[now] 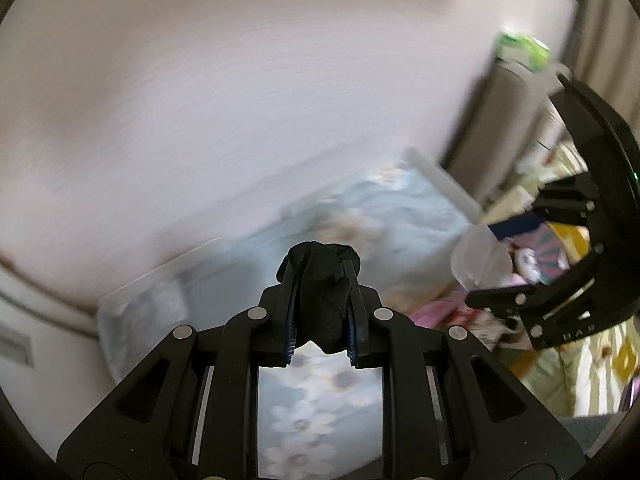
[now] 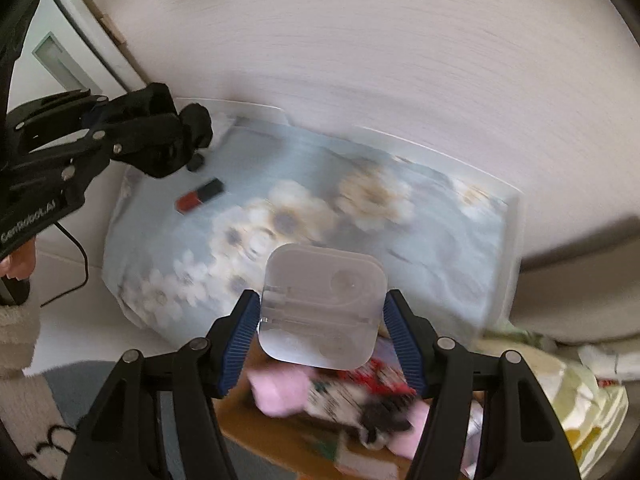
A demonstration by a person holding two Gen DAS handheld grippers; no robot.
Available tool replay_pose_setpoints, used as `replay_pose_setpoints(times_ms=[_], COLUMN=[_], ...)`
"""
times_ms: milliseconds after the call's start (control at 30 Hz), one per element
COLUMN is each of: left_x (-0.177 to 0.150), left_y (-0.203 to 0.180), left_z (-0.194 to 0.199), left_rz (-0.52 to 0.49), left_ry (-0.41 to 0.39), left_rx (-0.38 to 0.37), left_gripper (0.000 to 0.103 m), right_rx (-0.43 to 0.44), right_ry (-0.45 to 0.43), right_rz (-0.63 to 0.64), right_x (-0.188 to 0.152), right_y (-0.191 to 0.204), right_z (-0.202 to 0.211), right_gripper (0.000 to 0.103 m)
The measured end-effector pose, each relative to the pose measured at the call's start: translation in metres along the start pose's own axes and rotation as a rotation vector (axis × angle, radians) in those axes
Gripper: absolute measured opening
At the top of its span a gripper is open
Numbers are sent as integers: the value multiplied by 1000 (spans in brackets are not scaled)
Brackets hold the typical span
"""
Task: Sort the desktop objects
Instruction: 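Carry the scrunchie and earphone case into the cardboard box and release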
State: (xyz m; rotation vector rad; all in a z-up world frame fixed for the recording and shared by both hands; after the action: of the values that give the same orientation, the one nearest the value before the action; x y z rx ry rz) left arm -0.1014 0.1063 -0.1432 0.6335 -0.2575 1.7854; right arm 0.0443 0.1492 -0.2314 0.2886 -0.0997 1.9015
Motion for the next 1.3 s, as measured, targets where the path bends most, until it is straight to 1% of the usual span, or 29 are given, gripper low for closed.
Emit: replay_pose_setpoints(times_ms=[100,233,400,533,700,833,1033,1300], left_x=[16,23,21,15,2,-5,-9,-20], left_y=[-46,-102,-163,-197,-216,-226,-227,-220], left_z=[-6,-29,-53,-70,-90,-107,-113,-117], left_rz=[-69,-137,-214,-259,-283,-281,-287,-287], left_ry=[1,19,70,116,190,231,261,298], left_rx=[-51,-120,-197,-231,-249,-267,-261,-241], left_gripper=[17,17,17,17,17,17,17,17], right_rx=[-26,-59,-82,-83,-73,-58,-44,-43], right_ry=[0,19,55,85,120,134,139,176], right_rz=[-33,-88,-140,-182,-214,-218,-214,-215], right_x=[-17,-44,-77,-98,-116,-121,-120,-126], right_y=[-30,-71,-107,-132,-152,-158,-159,-156], right_z=[13,19,13,4,-11,-19,-22,-36], right_gripper=[60,60,60,60,60,60,60,60])
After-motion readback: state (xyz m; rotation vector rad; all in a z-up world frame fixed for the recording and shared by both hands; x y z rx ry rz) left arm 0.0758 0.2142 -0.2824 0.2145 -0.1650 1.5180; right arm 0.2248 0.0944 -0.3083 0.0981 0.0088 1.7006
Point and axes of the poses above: each gripper's, at about its wrist camera, not at the fingertips, and z roughly against the way its jaws point, y to its left, x to its top, the point moved 9 cm from there along -z, roughly the way its jaws point, and after that the axes turned 15 degrees about -z, right-handed, at the moved point
